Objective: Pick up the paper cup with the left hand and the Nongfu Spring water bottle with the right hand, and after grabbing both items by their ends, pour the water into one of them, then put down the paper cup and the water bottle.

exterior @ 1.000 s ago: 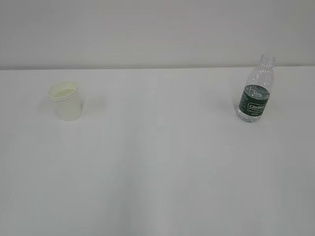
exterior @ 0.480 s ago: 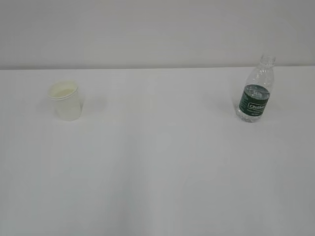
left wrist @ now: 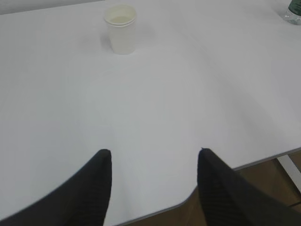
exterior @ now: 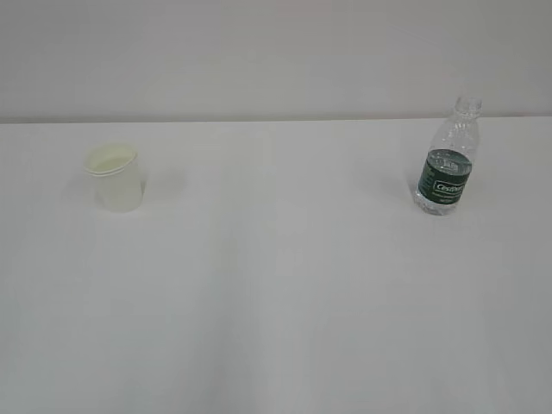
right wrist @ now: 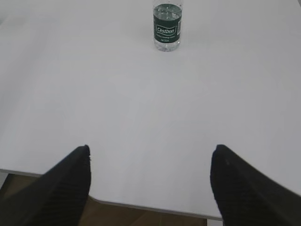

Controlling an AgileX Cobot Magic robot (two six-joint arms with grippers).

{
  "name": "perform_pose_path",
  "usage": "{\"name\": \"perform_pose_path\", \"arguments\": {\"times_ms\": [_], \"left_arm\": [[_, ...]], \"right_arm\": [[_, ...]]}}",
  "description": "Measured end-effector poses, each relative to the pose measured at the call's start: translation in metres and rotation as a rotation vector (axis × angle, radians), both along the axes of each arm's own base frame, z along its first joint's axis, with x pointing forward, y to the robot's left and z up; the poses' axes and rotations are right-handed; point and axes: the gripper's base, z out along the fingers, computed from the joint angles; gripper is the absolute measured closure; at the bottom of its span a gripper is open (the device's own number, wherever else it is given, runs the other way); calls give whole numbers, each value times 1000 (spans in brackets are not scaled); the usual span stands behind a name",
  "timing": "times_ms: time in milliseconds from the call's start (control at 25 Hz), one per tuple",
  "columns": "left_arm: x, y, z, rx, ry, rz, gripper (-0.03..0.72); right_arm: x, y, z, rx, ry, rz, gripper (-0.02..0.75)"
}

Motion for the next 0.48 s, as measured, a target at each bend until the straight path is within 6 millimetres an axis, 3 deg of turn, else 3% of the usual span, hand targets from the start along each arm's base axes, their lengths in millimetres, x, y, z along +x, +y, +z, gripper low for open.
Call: {"name": "perform_pose_path", "arguments": {"times_ms": [480], "left_arm": [[0, 0, 0, -2, -2, -1, 275]], "right_arm": [[0, 0, 0, 2, -3, 1, 148]]}}
